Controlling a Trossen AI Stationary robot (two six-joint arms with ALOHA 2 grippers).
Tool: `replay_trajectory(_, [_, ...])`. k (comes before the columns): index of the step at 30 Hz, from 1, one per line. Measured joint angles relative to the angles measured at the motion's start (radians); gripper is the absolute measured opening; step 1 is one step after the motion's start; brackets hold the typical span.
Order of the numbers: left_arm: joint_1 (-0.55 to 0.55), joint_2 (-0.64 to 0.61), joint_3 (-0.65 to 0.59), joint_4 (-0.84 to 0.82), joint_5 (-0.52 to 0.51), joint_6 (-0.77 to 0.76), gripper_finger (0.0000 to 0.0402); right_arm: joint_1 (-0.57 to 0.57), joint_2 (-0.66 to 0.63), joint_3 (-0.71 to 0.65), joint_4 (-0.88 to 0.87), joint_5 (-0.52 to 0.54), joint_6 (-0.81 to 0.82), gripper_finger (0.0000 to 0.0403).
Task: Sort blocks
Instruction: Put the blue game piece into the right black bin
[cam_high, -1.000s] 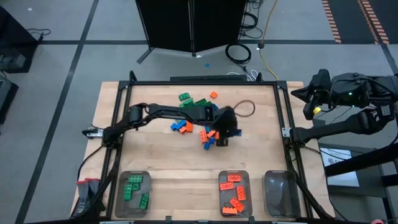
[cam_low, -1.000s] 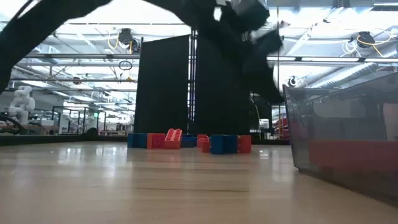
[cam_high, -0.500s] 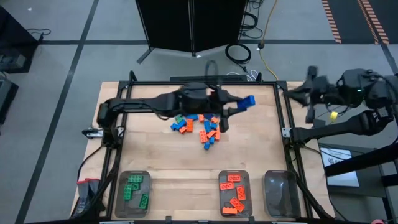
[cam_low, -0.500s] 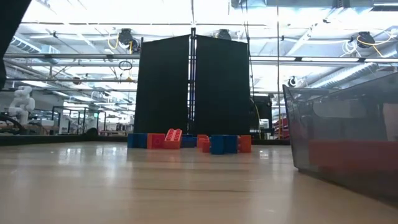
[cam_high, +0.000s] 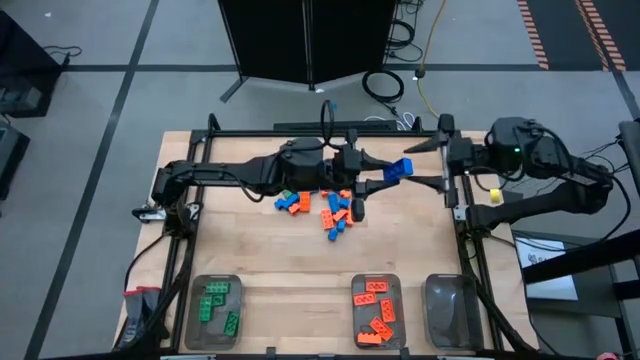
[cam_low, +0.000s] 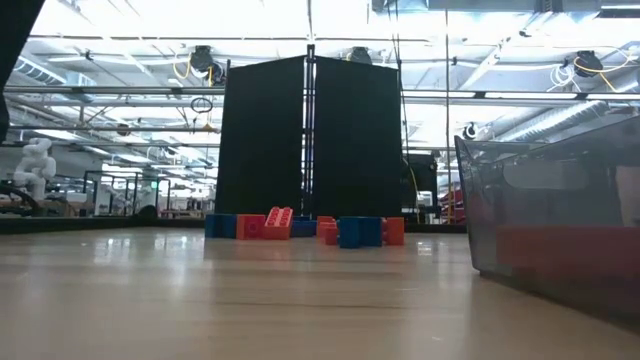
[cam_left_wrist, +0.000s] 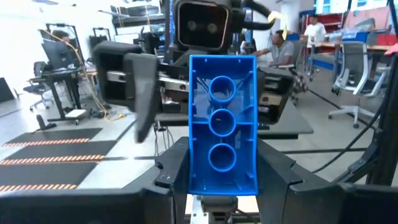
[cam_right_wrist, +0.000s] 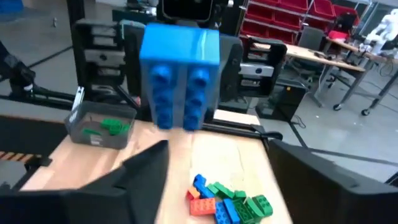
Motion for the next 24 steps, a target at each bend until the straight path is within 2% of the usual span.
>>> replay_trajectory(3, [0.003, 0.0, 0.0, -0.007, 0.0, 0.0, 0.0121, 0.0, 0.014, 0.0, 0.027, 0.001, 0.032, 0.0323])
replay_trajectory(6, [0.009, 0.0, 0.0, -0.045, 0.002, 0.016, 0.0121, 0.0, 0.016, 0.0, 0.025, -0.007, 0.041, 0.034])
replay_trajectory(12, [0.032, 0.0, 0.0, -0.137, 0.007, 0.025, 0.0121, 0.0, 0.006, 0.035, 0.009, -0.014, 0.046, 0.0331])
replay_trajectory(18, [0.037, 0.0, 0.0, -0.127, 0.012, 0.038, 0.0121, 0.0, 0.018, 0.042, -0.032, -0.014, 0.036, 0.0326])
replay_trajectory(24, [0.036, 0.009, 0.0, -0.138, 0.071, 0.045, 0.0121, 0.0, 0.072, 0.042, -0.035, -0.012, 0.0, 0.0325])
